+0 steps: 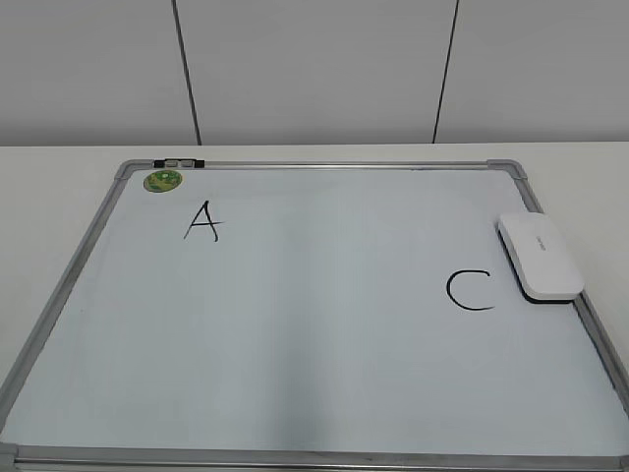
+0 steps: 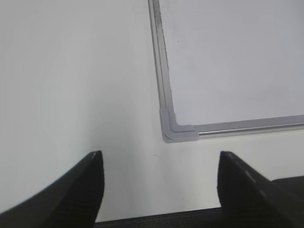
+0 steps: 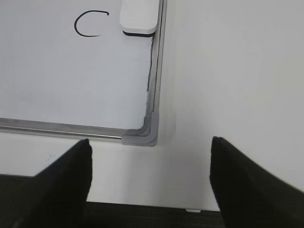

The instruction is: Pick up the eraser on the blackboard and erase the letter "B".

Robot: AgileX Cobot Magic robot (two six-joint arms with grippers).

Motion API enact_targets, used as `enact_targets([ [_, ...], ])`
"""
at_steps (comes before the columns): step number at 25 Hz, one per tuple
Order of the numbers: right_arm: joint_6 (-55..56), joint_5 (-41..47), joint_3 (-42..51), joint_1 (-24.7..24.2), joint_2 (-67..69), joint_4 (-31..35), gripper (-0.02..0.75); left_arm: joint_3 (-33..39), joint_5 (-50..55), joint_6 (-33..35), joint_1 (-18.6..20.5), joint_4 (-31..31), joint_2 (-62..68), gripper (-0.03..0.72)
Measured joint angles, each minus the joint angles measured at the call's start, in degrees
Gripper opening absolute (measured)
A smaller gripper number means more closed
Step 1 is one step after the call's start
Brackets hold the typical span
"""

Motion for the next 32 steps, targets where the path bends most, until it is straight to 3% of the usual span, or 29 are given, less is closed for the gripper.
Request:
enact_targets([
  [21,0.1,0.0,0.0,-1.8,-12.3,0.0,0.591,0.0,0.1,0.0,1.1,0.0,-14.5,0.524],
  [32,0.1,0.0,0.0,-1.8,-12.3,0.0,0.591,0.0,0.3,0.0,1.1,0.0,-15.1,0.493],
])
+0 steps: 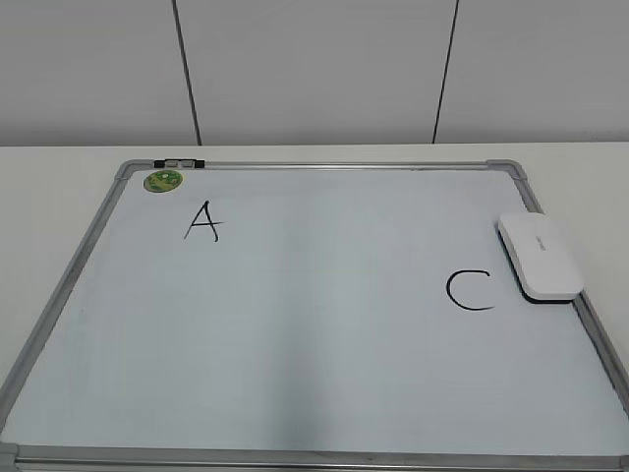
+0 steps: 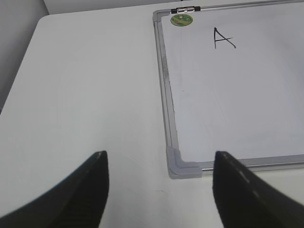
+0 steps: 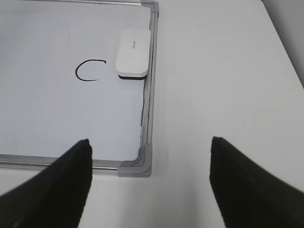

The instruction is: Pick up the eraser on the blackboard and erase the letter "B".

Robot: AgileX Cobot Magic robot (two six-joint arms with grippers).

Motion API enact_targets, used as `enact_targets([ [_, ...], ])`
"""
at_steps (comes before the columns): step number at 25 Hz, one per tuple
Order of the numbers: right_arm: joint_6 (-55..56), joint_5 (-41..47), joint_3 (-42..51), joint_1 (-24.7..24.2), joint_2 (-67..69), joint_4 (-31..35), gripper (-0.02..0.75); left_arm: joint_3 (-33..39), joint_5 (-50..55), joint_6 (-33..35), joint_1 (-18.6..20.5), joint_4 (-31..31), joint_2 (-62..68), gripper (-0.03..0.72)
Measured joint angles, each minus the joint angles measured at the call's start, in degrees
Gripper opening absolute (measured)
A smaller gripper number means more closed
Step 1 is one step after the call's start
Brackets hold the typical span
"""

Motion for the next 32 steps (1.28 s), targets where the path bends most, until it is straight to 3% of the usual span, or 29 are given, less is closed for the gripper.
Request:
enact_targets([
  [32,0.1,0.0,0.0,0.0,0.0,0.0,0.591,0.0,0.0,0.0,0.0,0.0,0.0,0.452],
])
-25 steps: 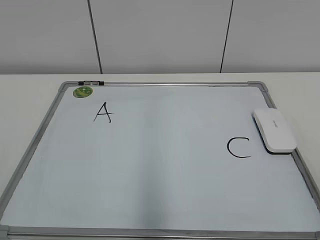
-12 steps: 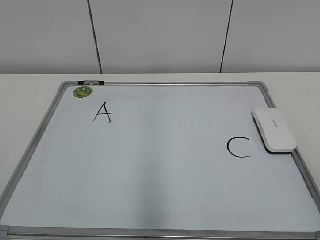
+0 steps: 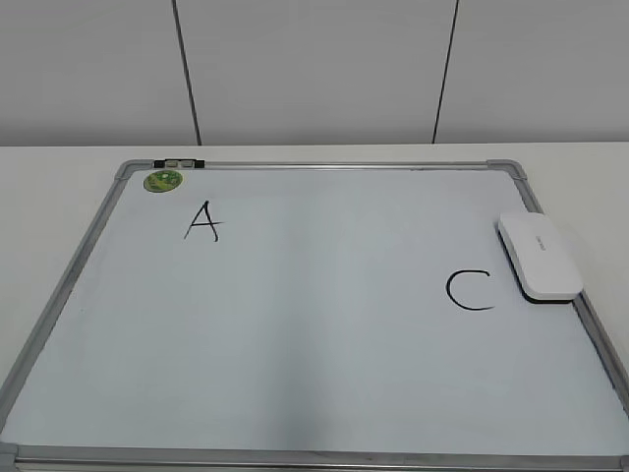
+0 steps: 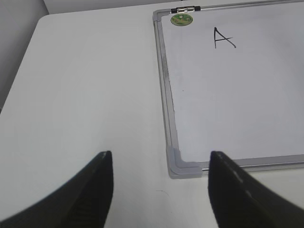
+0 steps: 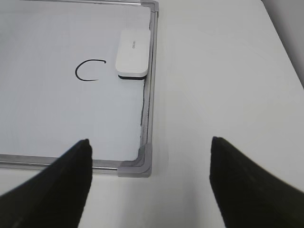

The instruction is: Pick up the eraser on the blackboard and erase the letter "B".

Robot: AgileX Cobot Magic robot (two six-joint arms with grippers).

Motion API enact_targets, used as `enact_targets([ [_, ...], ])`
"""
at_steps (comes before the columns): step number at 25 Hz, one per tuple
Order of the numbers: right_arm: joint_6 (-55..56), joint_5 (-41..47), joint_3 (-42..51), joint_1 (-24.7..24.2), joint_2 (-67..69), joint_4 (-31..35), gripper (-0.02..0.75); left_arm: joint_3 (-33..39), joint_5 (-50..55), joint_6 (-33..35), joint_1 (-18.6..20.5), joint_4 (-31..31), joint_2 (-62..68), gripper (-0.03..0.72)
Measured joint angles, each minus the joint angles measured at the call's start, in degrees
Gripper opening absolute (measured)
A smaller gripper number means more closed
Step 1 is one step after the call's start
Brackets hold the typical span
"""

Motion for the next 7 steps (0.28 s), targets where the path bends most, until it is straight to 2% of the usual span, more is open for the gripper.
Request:
enact_targets([
  [7,0.0,0.0,0.0,0.0,0.0,0.0,0.591,0.0,0.0,0.0,0.0,0.0,0.0,0.438],
])
